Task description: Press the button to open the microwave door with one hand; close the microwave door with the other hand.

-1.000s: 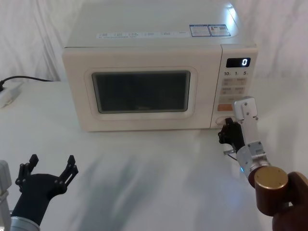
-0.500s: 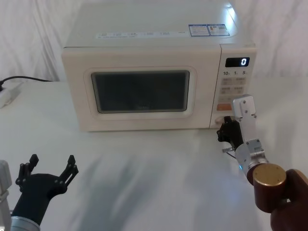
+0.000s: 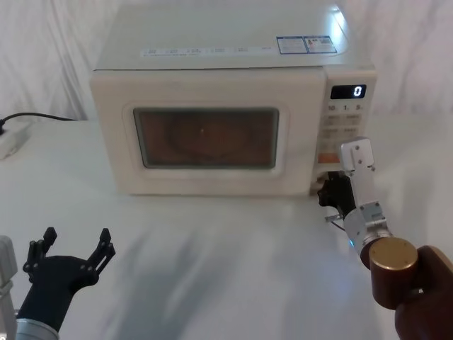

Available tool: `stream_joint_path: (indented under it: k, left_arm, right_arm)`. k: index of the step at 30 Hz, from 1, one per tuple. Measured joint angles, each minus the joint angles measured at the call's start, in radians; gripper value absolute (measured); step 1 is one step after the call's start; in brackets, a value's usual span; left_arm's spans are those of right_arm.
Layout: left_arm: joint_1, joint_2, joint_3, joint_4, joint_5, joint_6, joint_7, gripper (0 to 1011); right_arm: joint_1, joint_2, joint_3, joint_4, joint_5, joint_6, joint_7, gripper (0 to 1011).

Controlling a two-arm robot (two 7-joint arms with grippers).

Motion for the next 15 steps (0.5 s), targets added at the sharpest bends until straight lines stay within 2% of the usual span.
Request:
stream_joint_path:
  k: [15]
  left_arm:
    - [0.0, 0.0, 0.0, 0.0, 0.0, 0.0, 0.0, 1001]
  right_arm:
    - [0.011, 0.004, 0.001, 0.018, 0.007, -0.011, 0.004, 0]
